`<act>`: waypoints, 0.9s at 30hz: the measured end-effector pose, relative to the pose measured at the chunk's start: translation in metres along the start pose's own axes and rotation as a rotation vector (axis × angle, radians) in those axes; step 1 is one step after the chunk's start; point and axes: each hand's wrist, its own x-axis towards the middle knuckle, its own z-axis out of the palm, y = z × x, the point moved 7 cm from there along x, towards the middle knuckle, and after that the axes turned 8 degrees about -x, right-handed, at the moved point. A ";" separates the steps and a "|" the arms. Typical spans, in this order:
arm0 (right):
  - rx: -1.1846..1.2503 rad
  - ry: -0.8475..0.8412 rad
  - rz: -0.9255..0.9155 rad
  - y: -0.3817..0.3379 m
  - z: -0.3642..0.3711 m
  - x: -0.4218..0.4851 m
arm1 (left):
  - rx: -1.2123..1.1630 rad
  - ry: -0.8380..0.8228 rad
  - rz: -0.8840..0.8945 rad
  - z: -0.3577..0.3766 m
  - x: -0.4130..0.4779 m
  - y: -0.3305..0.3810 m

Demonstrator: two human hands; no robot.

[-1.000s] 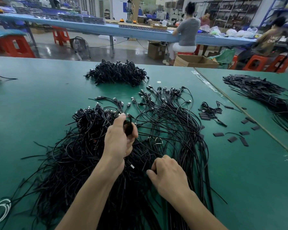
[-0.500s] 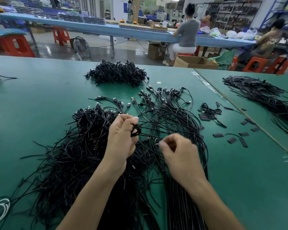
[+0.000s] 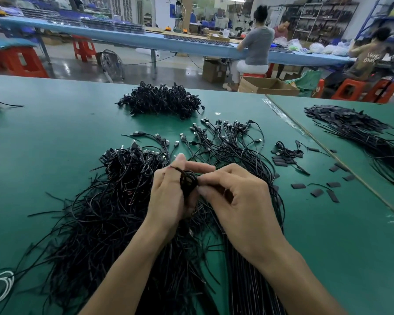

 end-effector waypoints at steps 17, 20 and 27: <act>-0.350 -0.131 -0.136 -0.007 0.021 -0.008 | 0.040 0.089 -0.023 -0.003 -0.002 -0.007; -0.415 -0.122 -0.159 -0.006 0.025 -0.012 | 0.012 0.105 -0.082 0.000 -0.002 -0.012; -0.274 0.091 0.031 0.011 0.007 -0.007 | -0.095 0.109 -0.071 0.000 -0.003 -0.006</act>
